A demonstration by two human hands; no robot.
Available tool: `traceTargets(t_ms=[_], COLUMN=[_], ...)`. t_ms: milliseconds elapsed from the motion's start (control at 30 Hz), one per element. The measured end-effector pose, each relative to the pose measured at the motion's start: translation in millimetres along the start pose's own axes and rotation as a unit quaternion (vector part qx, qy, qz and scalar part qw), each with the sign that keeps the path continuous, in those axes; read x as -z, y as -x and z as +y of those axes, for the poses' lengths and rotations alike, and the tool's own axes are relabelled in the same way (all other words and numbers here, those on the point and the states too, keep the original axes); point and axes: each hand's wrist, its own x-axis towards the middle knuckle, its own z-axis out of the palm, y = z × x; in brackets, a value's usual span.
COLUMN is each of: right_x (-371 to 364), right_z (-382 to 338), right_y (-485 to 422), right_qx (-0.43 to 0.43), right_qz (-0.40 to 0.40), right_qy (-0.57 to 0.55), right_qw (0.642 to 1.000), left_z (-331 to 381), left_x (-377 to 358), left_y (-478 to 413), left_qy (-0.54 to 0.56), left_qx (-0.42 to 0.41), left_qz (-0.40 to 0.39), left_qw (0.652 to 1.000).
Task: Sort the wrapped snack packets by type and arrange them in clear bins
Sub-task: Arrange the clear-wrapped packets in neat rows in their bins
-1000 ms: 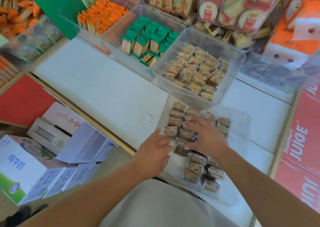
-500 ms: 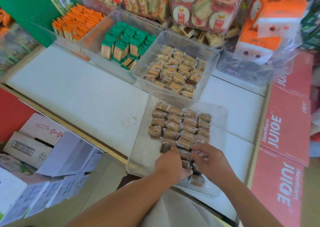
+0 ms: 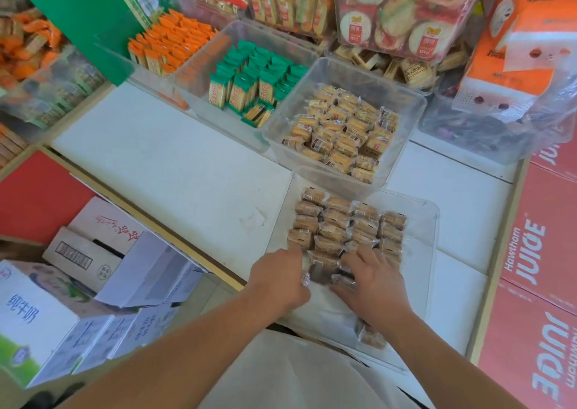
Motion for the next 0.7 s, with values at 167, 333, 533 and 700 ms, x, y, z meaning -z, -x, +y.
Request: traceTargets(t_ms=[167,333,533,700], right_x=[-2.7,-3.7,-7.7,0.8], right_z=[-11.7,-24.3,-37.1,-36.9], right_y=[-23.7,-44.2,-58.5,-60.2], right_qx=[0.036,0.037,0.001,-0.030], right_qz=[0.023,-0.006,-0.048,-0.055], right_qy=[-0.022,-0.012,0.020,-0.045], right_qw=[0.999,0.999,0.999,0.997], left_z=[12.0,-7.0,-62.6,-56.9], left_x=[2.3,1.4,1.5,-3.1], left_y=[-21.8,-29.5,-17.8,6.4], left_qy=[-0.022,-0.040,-0.060,-0.012], left_qx=[-0.016,-0.107,-0.208,-0.237], left_qz=[0.059,0.133,0.250,0.163], left_qw=[0.998,0.985,0.944,0.958])
